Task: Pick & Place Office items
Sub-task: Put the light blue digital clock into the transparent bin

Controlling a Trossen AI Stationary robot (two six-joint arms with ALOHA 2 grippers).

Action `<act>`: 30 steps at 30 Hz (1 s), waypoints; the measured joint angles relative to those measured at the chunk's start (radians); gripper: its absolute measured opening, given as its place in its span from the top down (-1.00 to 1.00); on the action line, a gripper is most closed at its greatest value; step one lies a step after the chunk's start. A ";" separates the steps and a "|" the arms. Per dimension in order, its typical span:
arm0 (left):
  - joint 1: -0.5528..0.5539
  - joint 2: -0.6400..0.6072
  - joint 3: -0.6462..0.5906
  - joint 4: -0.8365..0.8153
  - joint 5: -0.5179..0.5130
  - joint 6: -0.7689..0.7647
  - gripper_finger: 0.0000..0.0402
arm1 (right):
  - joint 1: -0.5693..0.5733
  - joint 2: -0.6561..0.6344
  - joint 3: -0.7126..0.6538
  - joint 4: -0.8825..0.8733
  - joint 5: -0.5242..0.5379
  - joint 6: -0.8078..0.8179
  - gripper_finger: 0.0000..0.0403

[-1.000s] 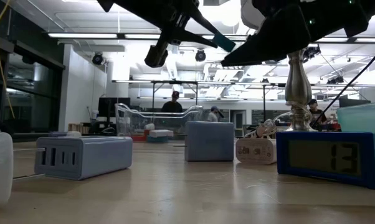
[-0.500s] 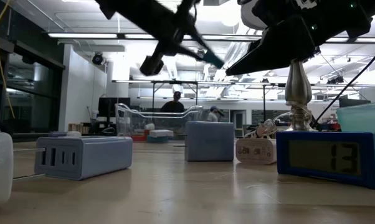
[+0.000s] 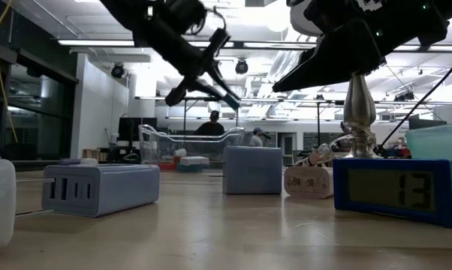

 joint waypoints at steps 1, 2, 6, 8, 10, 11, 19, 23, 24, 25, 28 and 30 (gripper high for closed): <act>0.032 0.000 0.000 0.000 0.006 0.011 0.76 | 0.000 0.000 0.000 0.000 0.000 0.000 -0.60; 0.062 0.000 0.000 0.001 0.006 0.021 0.76 | 0.000 0.000 0.000 0.000 0.000 0.000 -0.60; 0.187 0.000 0.000 0.018 0.030 0.057 0.76 | 0.000 0.000 0.000 0.000 0.000 0.000 -0.60; 0.243 0.003 0.000 0.017 0.056 0.059 0.76 | 0.000 0.000 0.000 0.000 0.000 0.000 -0.60; 0.286 0.021 0.000 0.023 0.073 0.061 0.76 | 0.000 0.000 0.000 0.001 0.000 -0.001 -0.60; 0.303 0.033 0.000 0.017 0.088 0.062 0.76 | 0.000 0.000 0.000 0.002 0.000 -0.001 -0.59; 0.346 0.202 -0.001 0.152 0.221 0.037 0.76 | 0.000 0.000 0.000 0.007 0.000 -0.004 -0.59; 0.347 0.272 0.000 0.251 0.252 -0.011 0.76 | 0.000 0.000 0.000 0.006 0.000 -0.004 -0.59; 0.347 0.284 0.000 0.246 0.251 -0.016 0.76 | 0.000 0.000 0.000 0.006 0.000 -0.003 -0.59; 0.347 0.294 -0.001 0.241 0.252 -0.020 0.76 | 0.000 0.000 0.000 0.005 0.000 -0.004 -0.59; 0.347 0.313 -0.001 0.241 0.252 -0.028 0.76 | 0.000 0.000 0.000 0.000 0.000 -0.003 -0.59; 0.347 0.315 -0.001 0.237 0.248 -0.029 0.76 | 0.000 0.000 0.000 -0.001 -0.001 -0.002 -0.59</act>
